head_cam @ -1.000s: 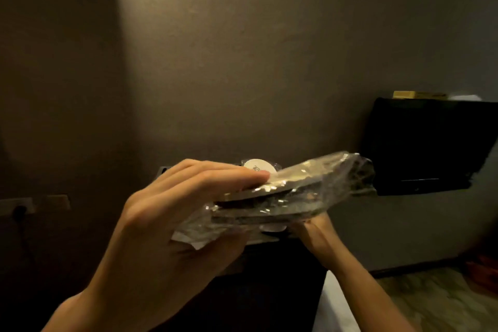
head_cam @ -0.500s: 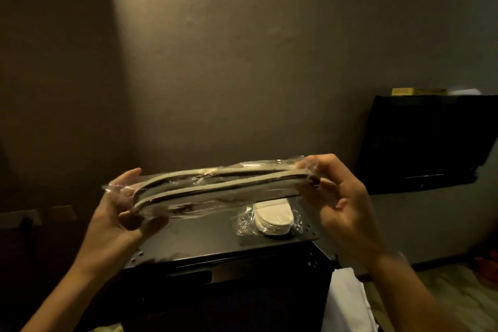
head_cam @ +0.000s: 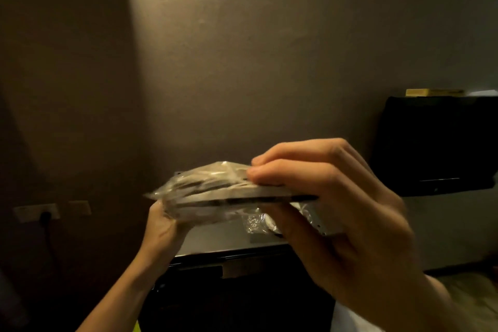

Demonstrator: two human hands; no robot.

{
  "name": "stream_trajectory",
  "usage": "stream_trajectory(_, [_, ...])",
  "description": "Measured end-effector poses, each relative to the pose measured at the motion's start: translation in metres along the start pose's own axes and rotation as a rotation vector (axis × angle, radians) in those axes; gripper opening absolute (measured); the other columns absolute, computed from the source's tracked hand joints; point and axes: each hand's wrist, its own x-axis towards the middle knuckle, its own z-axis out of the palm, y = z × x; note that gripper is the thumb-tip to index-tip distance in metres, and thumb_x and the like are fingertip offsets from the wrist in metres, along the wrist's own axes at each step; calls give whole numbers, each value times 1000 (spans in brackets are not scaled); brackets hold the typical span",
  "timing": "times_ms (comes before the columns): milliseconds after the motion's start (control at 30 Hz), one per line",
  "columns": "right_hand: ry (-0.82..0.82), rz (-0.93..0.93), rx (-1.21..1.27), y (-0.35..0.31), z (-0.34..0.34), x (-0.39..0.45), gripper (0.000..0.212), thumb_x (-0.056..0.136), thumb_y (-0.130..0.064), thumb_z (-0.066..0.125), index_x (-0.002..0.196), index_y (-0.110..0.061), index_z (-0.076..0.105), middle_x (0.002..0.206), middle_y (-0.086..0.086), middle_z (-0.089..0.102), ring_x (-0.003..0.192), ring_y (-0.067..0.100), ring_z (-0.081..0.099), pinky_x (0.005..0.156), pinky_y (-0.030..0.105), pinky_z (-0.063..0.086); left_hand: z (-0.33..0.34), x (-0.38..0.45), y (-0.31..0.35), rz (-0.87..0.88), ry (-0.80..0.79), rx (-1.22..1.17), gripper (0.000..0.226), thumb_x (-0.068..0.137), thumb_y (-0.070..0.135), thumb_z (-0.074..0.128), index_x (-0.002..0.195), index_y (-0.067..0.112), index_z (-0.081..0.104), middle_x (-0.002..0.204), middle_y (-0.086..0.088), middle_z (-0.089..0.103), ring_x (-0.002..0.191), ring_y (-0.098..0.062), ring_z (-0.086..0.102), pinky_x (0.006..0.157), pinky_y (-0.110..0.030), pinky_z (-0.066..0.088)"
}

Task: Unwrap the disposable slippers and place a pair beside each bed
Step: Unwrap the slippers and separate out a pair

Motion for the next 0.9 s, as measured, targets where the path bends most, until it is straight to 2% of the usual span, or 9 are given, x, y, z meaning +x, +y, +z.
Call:
stream_trajectory(100, [192,239,248,30,-3,-15,19,92,-16,70,111,-15,67,107,0,72,98,22,70,84,37,57,-9,2,6,6,31,-29,41,65,1,78,102,18,73,93,0,80,85,-5,74,73,-16,59])
stream_trajectory(167, [345,518,393,67,-4,-32,19,91,-22,71,110,-23,65,100,-9,75,93,15,71,80,33,60,-19,2,5,-7,51,-53,43,62,2,79,102,10,67,92,-4,78,84,-9,74,74,-20,60])
stream_trajectory(267, [405,799,363,127,5,-62,24,89,-18,67,110,-30,64,99,-13,75,98,2,69,88,22,58,-16,-2,19,-2,-48,-45,40,66,-1,77,103,0,61,86,-1,75,81,-8,71,67,-24,61])
stream_trajectory(367, [465,908,344,169,24,-81,28,97,-8,61,116,-29,64,111,-7,71,103,5,67,87,11,55,-2,-12,35,-56,-125,-72,38,68,2,77,102,-1,59,84,-2,74,77,-10,71,58,-25,59])
stream_trajectory(467, [351,1036,129,188,41,-85,40,97,-14,65,136,-20,58,126,6,65,117,18,63,95,19,55,14,-20,34,-157,-70,-87,38,73,3,79,107,7,61,94,-10,77,86,-23,76,62,-30,61])
stream_trajectory(533, [284,958,-160,177,50,-80,49,93,-20,70,140,-19,56,134,6,59,125,21,56,105,34,50,22,-28,27,-223,24,-103,37,79,0,77,111,13,62,96,-12,78,88,-28,77,66,-35,62])
stream_trajectory(667, [111,555,-65,104,86,-60,31,90,-23,74,121,-24,68,114,-7,65,104,9,62,90,21,50,38,-45,13,-218,102,-76,39,83,-8,73,107,23,69,97,-9,79,89,-25,77,71,-35,62])
stream_trajectory(767, [-100,552,124,67,115,-52,42,87,-45,69,126,-29,67,113,-13,62,106,6,61,93,30,52,48,-56,11,-213,112,-91,42,81,-14,72,108,18,68,98,-8,79,91,-21,77,72,-24,59])
stream_trajectory(900, [-106,635,211,57,128,-49,37,83,-47,70,119,-36,70,112,-15,57,111,8,57,95,35,52,47,-64,11,-325,17,-325,63,66,-6,85,120,20,64,112,-14,76,103,-27,75,74,-27,60])
